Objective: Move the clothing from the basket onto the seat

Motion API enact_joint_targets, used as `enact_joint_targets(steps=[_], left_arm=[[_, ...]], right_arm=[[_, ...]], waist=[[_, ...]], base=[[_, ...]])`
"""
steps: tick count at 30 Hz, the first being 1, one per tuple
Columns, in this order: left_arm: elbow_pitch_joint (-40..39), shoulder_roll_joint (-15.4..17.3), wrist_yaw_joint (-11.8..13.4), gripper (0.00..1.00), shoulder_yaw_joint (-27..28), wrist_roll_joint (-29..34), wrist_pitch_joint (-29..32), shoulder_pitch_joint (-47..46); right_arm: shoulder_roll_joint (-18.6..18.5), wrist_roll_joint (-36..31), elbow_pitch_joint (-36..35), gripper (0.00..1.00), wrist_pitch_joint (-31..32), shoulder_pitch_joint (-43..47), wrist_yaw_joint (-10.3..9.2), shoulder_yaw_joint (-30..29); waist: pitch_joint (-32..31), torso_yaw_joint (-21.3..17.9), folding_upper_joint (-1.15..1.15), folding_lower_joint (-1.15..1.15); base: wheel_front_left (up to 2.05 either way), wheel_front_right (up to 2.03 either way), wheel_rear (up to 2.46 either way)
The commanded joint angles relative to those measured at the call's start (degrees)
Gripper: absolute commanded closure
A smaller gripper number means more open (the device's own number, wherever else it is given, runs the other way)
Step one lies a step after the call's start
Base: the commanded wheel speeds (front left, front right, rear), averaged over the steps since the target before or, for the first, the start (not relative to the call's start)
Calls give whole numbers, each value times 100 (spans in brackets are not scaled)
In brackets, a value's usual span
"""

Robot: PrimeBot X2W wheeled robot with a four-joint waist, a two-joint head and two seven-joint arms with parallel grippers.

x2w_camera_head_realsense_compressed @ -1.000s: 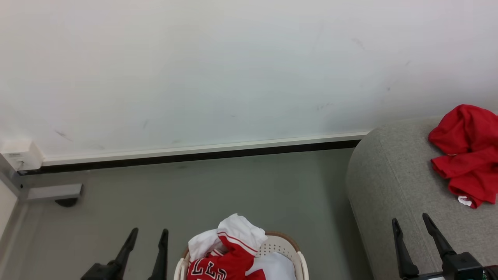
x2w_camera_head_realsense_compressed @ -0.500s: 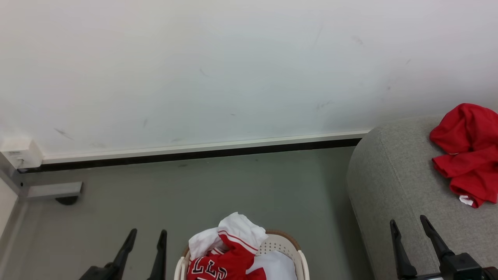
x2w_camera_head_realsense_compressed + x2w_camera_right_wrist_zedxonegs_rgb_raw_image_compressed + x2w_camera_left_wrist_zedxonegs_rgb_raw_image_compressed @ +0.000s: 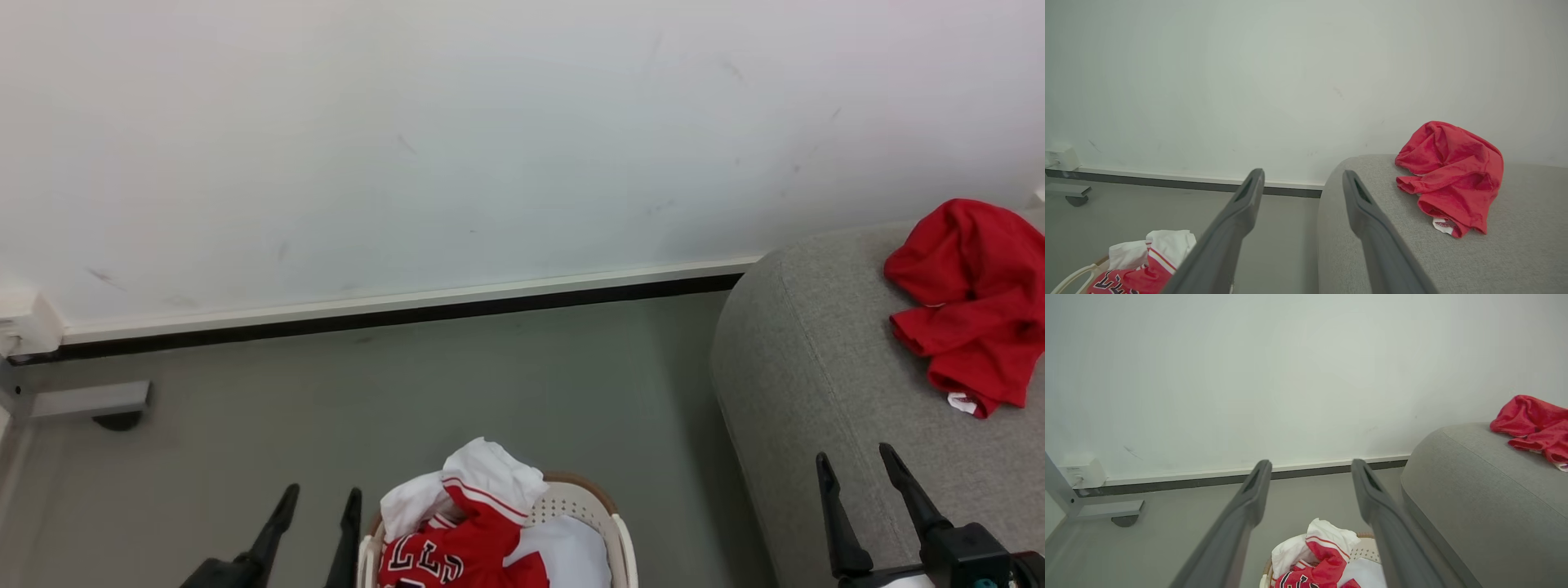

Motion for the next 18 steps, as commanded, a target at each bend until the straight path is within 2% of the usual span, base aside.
enact_joint_targets(steps=[1,7,18], left_arm=[[59,40,-35,0,-17,78,-3,-91],[488,148,-124,0,-344,237,-3,-508],[1941,390,-182,0,-1276,627,212,-2196]], right_arm=[[-10,51,-20,0,-1,-81,-15,-17],[-11,82,-129,0,-1,-252,-15,13],[-9,310,-587,0,-1,-1074,-15,128]], waist=[[64,-61,0,0],[496,-243,0,0],[2213,-543,0,0]], base=[[0,0,0],[0,0,0],[0,0,0]])
